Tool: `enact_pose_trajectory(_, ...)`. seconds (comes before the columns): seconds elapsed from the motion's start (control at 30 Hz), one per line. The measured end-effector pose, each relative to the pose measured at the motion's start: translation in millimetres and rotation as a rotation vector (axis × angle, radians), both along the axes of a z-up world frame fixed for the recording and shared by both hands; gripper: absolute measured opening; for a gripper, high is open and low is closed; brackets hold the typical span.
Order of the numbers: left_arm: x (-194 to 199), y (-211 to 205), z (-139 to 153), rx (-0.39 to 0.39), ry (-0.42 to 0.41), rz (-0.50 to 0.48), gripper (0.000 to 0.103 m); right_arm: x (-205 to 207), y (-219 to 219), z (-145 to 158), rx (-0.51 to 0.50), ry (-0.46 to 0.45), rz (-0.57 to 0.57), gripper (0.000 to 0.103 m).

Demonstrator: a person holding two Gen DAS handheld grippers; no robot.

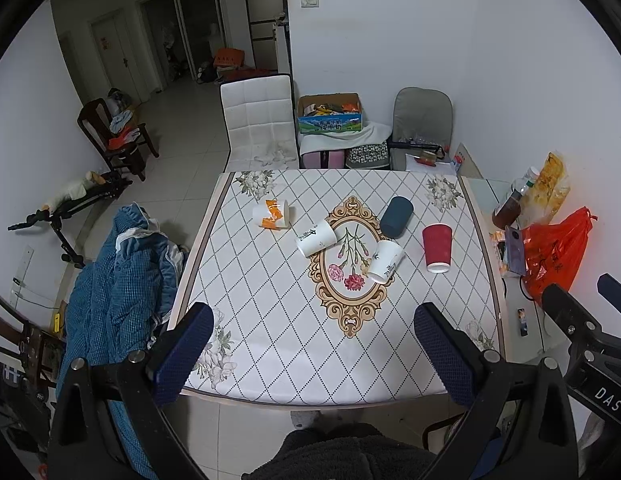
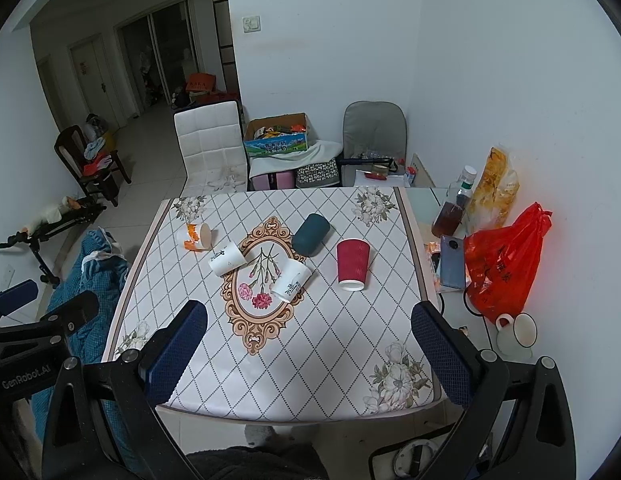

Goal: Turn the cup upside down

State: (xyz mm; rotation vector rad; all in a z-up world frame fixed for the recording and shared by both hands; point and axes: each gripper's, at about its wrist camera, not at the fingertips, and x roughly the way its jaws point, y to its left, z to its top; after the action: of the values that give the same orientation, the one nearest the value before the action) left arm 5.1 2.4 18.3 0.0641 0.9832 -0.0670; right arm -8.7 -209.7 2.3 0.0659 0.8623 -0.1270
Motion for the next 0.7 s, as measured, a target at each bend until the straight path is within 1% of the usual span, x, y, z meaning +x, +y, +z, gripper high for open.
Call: enact_pose_trajectory(0.7, -0.3, 3.7, 1.4, -0.003, -0.003, -0.001, 0.103, 0.4, 0.8, 1.7, 0.000, -0.006, 0.000, 0.103)
